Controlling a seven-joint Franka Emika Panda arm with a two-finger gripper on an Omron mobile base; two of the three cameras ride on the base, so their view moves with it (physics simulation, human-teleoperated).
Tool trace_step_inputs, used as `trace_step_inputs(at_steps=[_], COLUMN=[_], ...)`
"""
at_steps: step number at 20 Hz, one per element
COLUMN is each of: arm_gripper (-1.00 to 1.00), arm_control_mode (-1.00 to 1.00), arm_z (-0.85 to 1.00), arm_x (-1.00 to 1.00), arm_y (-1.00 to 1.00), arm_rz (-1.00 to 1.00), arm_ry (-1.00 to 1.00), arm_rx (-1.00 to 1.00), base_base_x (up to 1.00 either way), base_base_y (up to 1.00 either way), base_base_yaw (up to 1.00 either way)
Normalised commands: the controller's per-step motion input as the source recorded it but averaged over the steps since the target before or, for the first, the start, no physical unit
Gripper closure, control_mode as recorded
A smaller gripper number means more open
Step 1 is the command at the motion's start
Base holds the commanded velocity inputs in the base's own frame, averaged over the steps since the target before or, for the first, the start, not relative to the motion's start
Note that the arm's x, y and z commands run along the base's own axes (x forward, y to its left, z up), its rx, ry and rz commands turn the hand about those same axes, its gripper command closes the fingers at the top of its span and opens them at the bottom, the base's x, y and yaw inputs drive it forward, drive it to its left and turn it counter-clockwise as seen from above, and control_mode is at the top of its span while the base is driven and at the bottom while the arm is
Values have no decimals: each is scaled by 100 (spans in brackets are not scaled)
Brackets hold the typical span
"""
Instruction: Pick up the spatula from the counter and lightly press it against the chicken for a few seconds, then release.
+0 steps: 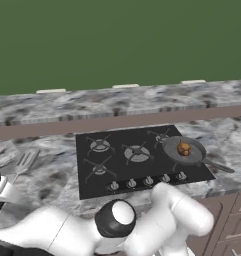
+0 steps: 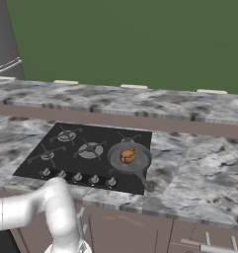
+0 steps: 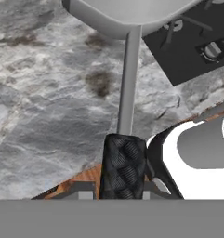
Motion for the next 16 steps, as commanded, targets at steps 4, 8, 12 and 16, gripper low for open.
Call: trace_step_inputs(at_steps=[4, 8, 12, 16], arm_gripper=[100, 100, 100, 100], arm_control_mode=[-100, -100, -100, -100], arm_z=[24, 43, 50, 54], arm_x=[-56, -51, -43, -42], arm_y=[-100, -100, -100, -100], arm_rz=[14, 14, 10, 4], arm_ry=[-19, -14, -4, 0], arm_rx=[2, 9, 20, 27], base_base_x=[0, 0, 0, 0], base_base_y=[0, 0, 0, 0], base_base_yaw=[0, 0, 0, 0])
